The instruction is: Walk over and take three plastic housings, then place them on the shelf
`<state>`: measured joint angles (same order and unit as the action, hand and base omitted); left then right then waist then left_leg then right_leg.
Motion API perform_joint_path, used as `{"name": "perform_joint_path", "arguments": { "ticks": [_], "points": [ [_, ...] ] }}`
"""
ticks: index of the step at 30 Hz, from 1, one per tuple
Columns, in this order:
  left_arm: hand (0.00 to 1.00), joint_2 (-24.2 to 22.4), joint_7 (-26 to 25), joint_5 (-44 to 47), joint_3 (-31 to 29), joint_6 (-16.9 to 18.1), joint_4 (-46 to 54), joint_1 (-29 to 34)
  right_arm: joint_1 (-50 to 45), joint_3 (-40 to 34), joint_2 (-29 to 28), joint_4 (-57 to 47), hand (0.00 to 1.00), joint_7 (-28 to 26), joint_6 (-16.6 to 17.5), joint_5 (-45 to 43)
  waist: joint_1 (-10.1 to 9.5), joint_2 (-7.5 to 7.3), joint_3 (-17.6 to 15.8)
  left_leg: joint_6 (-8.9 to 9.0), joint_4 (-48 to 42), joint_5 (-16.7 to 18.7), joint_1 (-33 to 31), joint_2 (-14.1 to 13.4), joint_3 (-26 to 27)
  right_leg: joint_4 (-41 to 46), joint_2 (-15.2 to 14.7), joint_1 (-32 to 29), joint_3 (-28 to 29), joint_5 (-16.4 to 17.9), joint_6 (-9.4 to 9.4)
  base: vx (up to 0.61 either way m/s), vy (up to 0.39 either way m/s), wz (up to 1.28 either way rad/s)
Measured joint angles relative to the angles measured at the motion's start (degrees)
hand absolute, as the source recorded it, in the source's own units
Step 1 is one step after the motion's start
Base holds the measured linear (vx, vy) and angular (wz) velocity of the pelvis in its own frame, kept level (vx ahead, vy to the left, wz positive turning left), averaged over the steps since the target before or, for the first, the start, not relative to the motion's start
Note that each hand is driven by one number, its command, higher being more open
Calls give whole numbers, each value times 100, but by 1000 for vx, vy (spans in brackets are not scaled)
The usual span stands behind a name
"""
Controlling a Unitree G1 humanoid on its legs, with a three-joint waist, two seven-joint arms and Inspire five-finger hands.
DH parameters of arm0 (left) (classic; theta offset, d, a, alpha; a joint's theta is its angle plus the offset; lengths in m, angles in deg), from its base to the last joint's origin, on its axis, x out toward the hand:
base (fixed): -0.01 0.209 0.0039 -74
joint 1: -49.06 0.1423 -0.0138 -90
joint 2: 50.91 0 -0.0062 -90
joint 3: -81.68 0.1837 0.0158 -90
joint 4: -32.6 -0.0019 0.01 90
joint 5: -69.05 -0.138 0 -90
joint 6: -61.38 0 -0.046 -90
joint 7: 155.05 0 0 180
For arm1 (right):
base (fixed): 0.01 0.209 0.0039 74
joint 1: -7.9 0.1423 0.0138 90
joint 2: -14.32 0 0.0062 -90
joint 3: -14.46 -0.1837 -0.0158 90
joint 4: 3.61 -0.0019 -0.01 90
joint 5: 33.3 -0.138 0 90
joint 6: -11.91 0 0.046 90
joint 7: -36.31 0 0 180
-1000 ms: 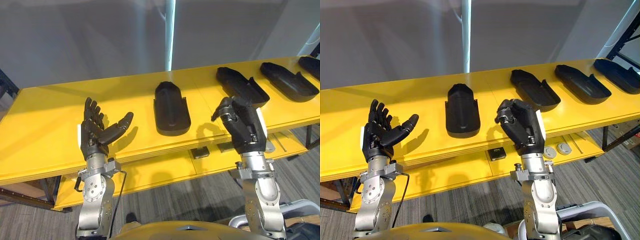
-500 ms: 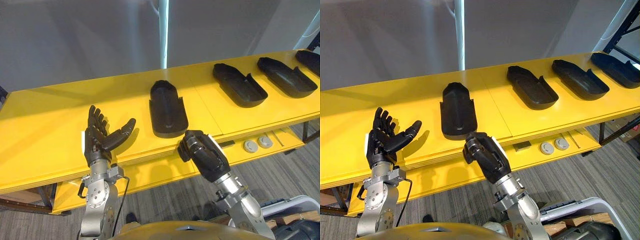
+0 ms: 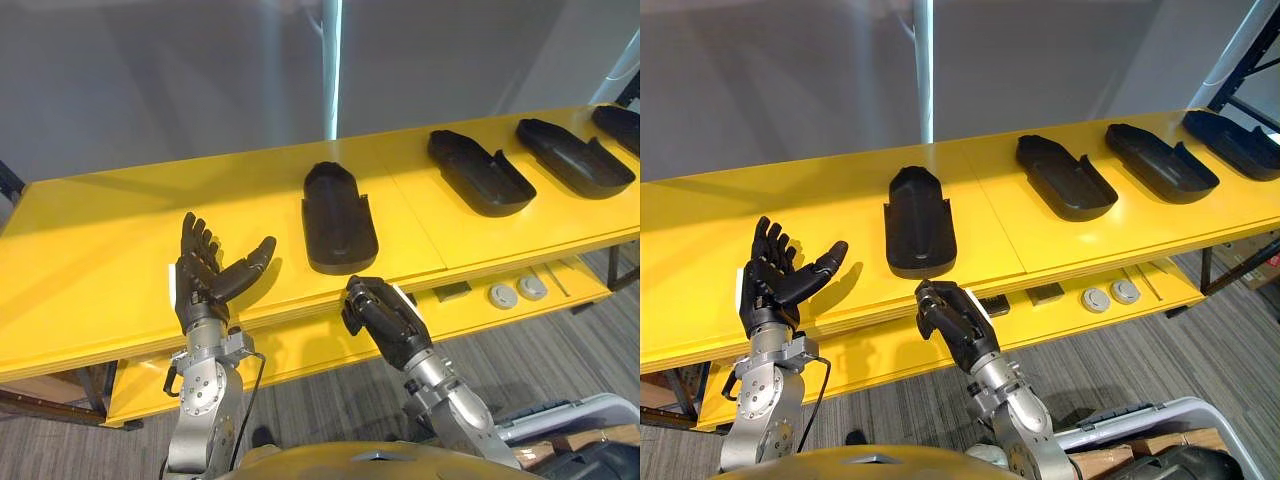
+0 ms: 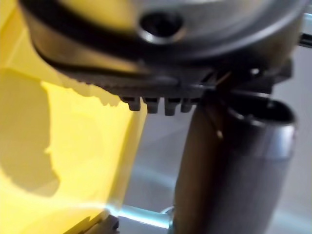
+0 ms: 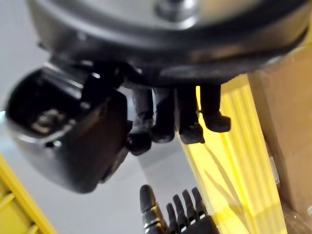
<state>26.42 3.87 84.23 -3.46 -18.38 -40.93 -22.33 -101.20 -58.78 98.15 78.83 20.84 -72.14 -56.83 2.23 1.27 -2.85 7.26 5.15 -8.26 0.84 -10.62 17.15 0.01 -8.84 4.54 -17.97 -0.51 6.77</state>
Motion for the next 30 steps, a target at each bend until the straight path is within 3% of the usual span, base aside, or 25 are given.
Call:
{"name": "perform_joint_path", "arguments": {
  "ticks": [5, 12, 17, 30],
  "points": [
    [100, -2, 178, 4, -12, 472, 96, -7, 419, 100, -19, 492, 0, 509, 155, 76, -80, 55, 47, -10, 0, -41, -10, 8, -134, 5, 2, 87, -135, 8, -13, -2, -9, 13],
    [100, -5, 288, -4, -1, 490, 347, -8, 611, 142, -95, 741, 0, 983, 293, 287, -78, 121, 91, -13, 2, -70, -30, 3, -230, 11, 9, 136, -230, 51, -22, -39, -5, 8],
    [100, -4, 289, -4, -13, 490, 347, -2, 649, 136, -109, 815, 0, 1310, 349, 295, -199, 120, 91, -27, 2, -79, -43, 1, -291, 1, 14, 155, -273, 51, -14, -30, -2, 5],
    [100, -6, 354, -3, -22, 485, 347, 2, 764, 111, -301, 1024, 0, 1679, 505, 522, -210, 111, 96, -61, 2, -130, -99, 1, -379, 5, 29, 164, -316, 37, 7, -3, -5, 2]
  ]
}}
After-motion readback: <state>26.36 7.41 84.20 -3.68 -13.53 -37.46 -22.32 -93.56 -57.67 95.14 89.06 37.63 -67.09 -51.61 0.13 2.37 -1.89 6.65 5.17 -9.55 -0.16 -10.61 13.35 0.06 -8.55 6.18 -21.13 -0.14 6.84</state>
